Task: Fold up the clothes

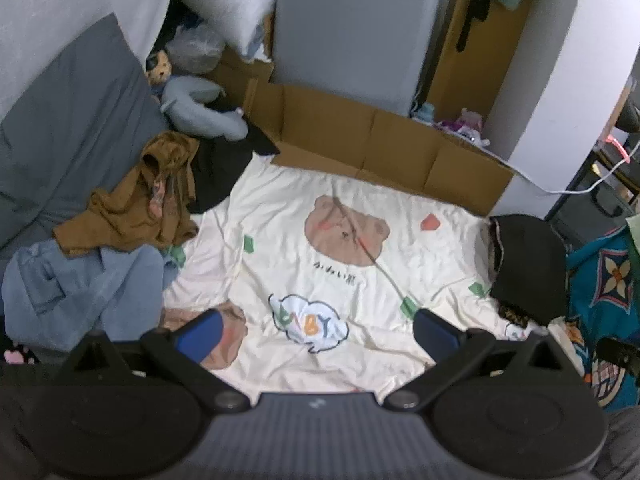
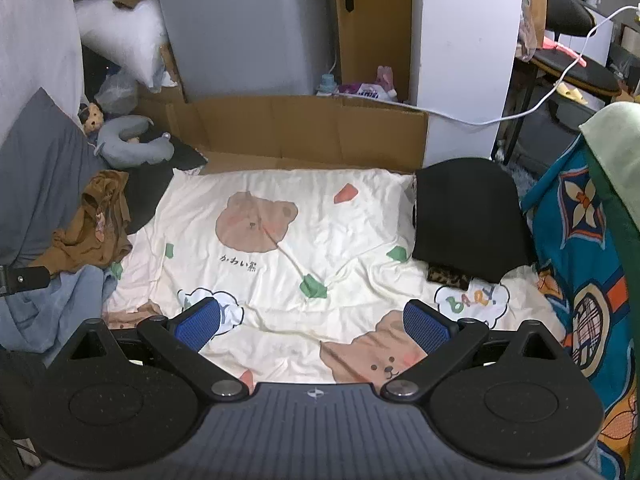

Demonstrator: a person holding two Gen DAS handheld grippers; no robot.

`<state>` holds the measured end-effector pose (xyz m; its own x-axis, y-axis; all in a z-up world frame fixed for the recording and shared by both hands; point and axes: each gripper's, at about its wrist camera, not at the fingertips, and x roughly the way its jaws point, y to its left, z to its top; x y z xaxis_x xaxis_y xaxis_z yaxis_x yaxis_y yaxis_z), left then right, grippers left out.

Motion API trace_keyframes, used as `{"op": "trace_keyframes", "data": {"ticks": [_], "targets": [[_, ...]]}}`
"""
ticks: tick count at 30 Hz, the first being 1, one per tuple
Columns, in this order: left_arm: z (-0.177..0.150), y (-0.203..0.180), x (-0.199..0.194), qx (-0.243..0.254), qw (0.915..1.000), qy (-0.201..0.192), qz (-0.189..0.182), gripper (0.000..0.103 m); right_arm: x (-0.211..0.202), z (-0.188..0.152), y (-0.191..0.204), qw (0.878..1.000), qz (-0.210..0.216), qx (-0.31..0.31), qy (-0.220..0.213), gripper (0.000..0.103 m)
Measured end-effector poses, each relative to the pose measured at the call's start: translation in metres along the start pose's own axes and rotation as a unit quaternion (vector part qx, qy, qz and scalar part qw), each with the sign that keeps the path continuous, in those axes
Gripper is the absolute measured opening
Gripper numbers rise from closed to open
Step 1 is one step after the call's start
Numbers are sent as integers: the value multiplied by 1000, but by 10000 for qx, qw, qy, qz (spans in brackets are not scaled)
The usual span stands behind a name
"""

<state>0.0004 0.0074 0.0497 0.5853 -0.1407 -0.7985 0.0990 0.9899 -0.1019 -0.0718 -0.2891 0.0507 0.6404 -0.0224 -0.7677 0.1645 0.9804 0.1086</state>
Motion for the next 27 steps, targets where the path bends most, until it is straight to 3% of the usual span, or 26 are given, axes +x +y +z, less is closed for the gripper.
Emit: {"op": "trace_keyframes", "data": {"ticks": [27], "targets": [[-12,-2,12,175,9996,112,209,102,16,-5,-1,9999,37,71,63,101]]}}
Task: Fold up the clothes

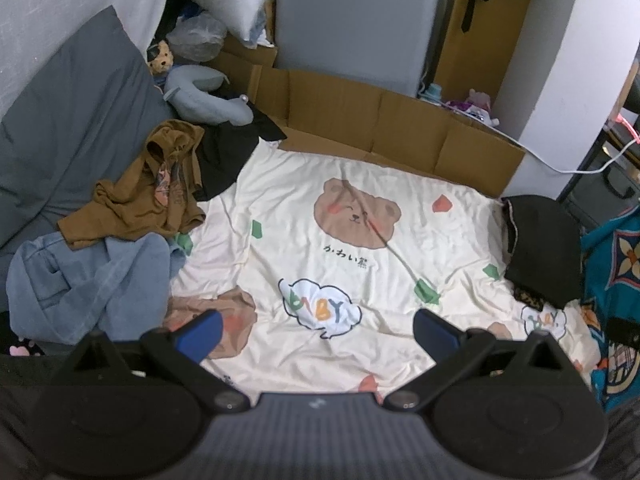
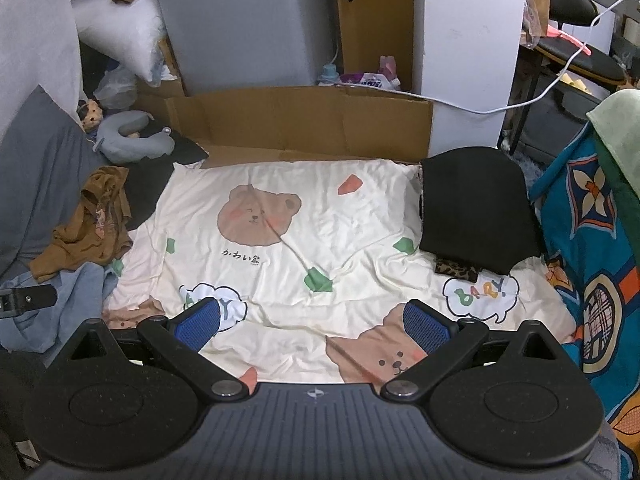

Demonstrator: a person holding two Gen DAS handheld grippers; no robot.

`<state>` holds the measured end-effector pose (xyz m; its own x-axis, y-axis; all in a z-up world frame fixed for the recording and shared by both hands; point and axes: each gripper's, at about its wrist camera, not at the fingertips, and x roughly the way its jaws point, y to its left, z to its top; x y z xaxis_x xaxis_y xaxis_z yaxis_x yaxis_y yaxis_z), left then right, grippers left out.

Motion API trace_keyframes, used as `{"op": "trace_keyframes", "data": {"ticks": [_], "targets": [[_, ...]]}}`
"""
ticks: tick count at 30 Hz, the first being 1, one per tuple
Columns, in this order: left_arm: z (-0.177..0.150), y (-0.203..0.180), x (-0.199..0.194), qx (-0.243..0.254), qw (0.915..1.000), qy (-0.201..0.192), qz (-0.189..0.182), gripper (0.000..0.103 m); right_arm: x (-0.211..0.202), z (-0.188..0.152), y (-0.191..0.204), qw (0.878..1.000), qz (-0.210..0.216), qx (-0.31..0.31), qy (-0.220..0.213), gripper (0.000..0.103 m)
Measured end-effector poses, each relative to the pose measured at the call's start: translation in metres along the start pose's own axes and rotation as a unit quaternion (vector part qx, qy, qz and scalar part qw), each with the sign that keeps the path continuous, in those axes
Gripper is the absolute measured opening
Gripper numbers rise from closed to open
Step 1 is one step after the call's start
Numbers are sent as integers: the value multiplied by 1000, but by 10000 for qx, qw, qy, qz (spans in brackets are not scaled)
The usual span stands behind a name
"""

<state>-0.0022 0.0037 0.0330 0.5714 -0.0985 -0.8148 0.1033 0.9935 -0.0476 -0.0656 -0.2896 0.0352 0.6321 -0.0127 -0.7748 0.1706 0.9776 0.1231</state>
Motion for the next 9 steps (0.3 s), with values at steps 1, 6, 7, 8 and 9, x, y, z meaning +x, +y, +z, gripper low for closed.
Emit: {"op": "trace_keyframes", "data": {"ticks": [1,6,7,8,9], "targets": [[0,0,0,1,10000,9,8,102,0,0,0,10000,-6,10,-9,101],[2,1,1,32,10000,8,-11,102,0,0,-1,10000,-13,58,-7,101],[2,1,1,33,10000,26,-17,102,0,0,0,10000,-2,61,4,101],[2,1,2,27,10000,47,-15,102,1,-1,1,10000,-1,46,17,101],[3,1,2,21,10000,66,-10,102,1,-1,1,10000,-2,38,23,101]]}}
